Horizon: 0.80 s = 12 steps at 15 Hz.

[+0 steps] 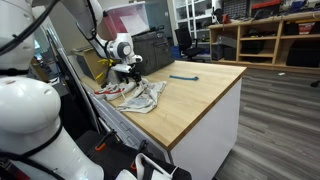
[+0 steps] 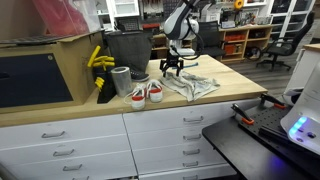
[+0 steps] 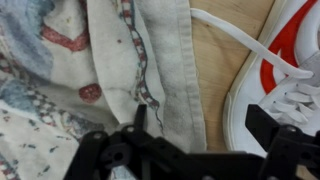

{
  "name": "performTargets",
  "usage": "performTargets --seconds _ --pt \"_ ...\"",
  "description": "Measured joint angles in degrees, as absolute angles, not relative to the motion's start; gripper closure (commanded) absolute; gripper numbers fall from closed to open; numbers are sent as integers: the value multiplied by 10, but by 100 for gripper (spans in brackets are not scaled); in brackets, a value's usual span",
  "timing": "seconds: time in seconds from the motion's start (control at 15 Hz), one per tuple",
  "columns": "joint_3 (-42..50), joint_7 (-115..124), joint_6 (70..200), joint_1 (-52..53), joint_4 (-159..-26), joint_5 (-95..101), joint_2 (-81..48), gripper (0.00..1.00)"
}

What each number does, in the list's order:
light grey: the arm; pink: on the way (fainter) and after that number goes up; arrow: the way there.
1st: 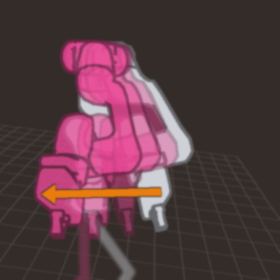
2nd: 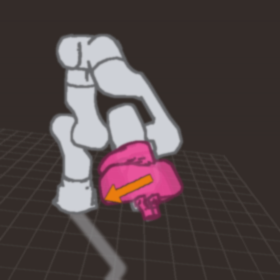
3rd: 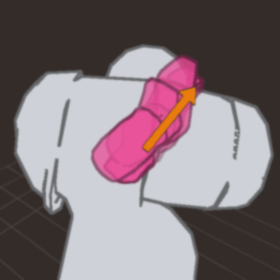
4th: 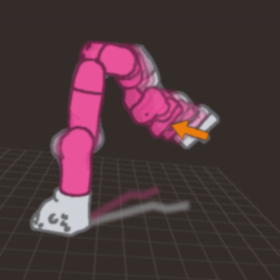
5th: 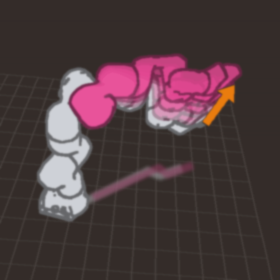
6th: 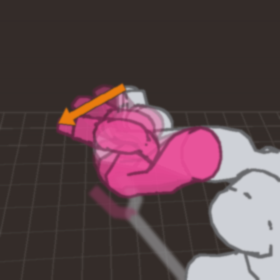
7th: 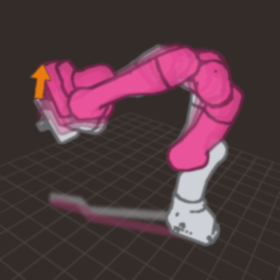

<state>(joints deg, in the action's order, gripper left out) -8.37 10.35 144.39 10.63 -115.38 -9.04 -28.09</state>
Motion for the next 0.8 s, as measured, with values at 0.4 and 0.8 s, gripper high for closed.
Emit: performTargets --seconds 0.4,0.8 --pt "-74 103 1444 108 -1119 -27 -281 0" --pt "-59 104 1445 127 -1117 27 -297 42"
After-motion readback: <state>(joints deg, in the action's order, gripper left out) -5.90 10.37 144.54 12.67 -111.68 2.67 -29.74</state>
